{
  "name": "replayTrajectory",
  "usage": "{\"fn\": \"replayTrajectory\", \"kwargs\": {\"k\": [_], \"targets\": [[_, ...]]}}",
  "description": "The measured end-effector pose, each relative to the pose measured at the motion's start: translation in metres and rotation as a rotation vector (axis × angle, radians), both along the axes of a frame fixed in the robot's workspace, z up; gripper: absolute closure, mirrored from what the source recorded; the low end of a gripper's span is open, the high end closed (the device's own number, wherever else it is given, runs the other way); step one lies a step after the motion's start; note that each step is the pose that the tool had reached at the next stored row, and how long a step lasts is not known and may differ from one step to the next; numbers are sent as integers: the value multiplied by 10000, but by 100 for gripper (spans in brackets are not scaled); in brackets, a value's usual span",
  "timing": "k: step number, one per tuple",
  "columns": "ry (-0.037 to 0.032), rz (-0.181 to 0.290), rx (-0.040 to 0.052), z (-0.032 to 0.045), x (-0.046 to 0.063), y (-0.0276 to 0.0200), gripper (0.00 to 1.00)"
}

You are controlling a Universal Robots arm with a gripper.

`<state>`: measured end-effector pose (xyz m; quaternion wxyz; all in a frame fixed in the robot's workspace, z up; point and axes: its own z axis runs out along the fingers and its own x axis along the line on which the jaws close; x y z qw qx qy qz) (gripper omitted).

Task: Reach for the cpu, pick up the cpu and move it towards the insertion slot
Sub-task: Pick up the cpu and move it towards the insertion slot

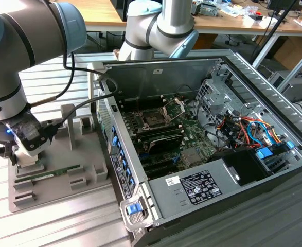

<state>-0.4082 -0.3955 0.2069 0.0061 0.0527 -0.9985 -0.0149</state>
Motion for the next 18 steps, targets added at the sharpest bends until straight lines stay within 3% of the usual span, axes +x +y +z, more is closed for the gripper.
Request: {"fn": "replayTrajectory", "kwargs": {"k": [18], "targets": [[0, 0, 1, 89, 0, 0, 45]]}}
